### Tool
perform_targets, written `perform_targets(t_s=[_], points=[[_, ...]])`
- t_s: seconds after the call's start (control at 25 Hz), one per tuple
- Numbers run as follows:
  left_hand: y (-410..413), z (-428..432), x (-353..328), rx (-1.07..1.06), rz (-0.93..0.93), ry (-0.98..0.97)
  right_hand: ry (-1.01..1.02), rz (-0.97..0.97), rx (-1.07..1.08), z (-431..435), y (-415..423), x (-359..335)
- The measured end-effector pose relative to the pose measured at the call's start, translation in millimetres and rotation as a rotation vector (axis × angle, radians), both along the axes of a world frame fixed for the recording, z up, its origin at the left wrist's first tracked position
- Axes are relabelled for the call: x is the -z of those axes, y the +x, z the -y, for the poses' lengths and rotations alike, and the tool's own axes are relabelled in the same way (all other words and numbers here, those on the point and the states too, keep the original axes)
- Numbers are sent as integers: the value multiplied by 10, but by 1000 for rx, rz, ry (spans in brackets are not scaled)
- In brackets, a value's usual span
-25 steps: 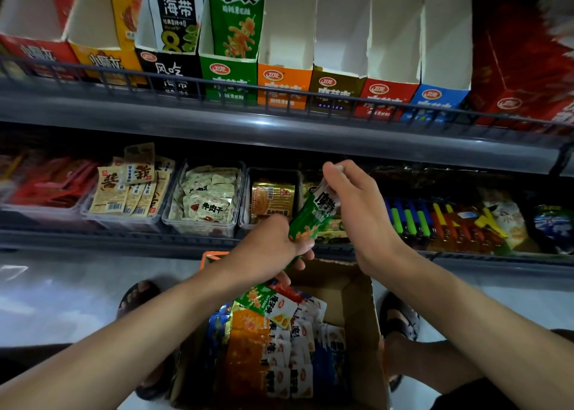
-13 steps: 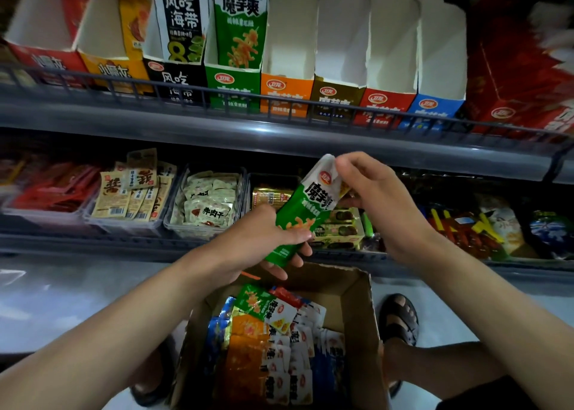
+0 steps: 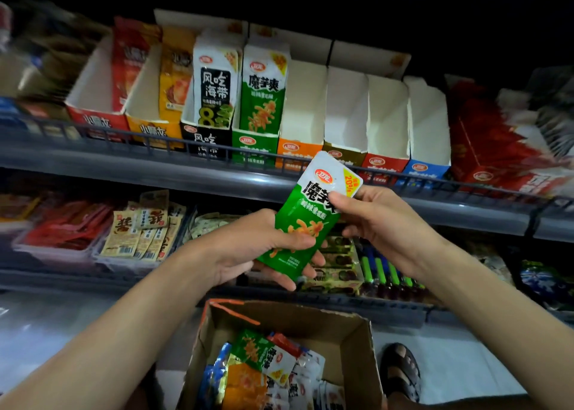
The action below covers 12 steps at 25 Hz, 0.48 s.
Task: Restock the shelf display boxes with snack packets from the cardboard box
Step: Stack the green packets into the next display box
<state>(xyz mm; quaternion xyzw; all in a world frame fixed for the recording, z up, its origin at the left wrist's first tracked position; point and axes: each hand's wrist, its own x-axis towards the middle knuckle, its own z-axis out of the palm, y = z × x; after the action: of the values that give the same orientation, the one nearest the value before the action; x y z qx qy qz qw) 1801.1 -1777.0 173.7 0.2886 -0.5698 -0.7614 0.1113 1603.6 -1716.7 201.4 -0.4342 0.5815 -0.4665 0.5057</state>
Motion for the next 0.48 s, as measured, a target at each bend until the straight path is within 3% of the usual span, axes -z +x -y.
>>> perform_targets(t_s=[0.08,0.2,0.32,0.4,0.48], points=[[36,62,-121,-26,-29,-33,-60,-153,-66,115,92,-151],[109,170,-310,-103,-96,-81,-182,-198,-61,331,252,-401],[155,349,-431,-392,-96,-195,-327,-229,51,620,295,-756],[170,496,-433,-652,137,-569,-476,-292,138,873,256,-988],[168,591,-405,-755,462,-1047,-588,-332,196,1135,256,-1129]])
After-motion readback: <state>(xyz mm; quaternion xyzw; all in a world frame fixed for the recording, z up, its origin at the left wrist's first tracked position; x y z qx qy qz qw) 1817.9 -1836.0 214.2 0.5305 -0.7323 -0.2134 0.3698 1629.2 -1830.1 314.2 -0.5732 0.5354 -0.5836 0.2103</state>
